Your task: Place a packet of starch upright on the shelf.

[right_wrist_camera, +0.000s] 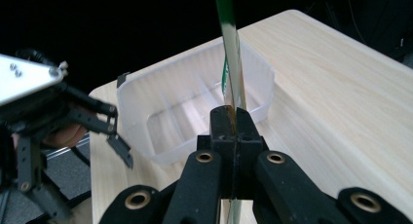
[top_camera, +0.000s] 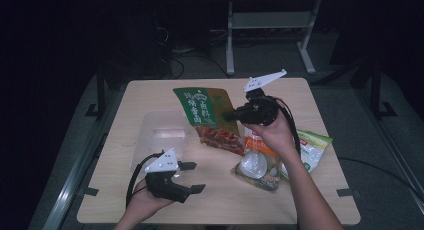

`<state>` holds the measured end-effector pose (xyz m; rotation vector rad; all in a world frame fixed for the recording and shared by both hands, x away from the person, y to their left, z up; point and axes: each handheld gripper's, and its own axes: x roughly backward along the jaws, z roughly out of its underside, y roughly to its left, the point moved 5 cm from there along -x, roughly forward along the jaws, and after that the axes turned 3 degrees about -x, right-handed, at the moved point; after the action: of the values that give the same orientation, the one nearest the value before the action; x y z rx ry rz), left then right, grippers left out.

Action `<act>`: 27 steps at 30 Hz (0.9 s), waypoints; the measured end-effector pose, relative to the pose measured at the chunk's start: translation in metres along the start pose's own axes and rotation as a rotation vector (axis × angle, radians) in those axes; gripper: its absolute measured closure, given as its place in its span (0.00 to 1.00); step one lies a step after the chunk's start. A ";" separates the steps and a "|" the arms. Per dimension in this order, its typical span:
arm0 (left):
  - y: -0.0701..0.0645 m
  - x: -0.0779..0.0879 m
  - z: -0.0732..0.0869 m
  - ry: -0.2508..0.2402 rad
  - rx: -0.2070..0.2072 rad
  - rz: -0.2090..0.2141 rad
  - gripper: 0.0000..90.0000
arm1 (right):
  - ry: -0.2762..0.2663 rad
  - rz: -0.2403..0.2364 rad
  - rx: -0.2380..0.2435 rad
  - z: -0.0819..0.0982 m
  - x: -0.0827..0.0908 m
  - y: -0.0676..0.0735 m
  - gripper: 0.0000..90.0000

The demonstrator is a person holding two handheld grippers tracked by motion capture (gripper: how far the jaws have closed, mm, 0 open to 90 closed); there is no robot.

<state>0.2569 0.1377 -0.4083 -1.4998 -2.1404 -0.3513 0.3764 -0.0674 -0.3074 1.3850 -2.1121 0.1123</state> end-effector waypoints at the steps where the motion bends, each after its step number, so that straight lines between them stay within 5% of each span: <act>1: 0.000 0.000 0.000 0.001 -0.001 0.001 0.30 | -0.005 0.000 -0.001 -0.003 -0.001 0.000 1.00; 15: -0.004 -0.003 0.000 0.000 -0.006 0.025 0.30 | -0.028 -0.028 0.024 -0.042 -0.027 0.003 1.00; 27: 0.001 -0.002 0.002 0.004 0.006 0.033 0.30 | -0.029 -0.057 0.034 -0.078 -0.074 -0.002 1.00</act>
<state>0.2576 0.1375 -0.4115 -1.5287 -2.1094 -0.3358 0.4320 0.0216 -0.2835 1.4741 -2.1007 0.1060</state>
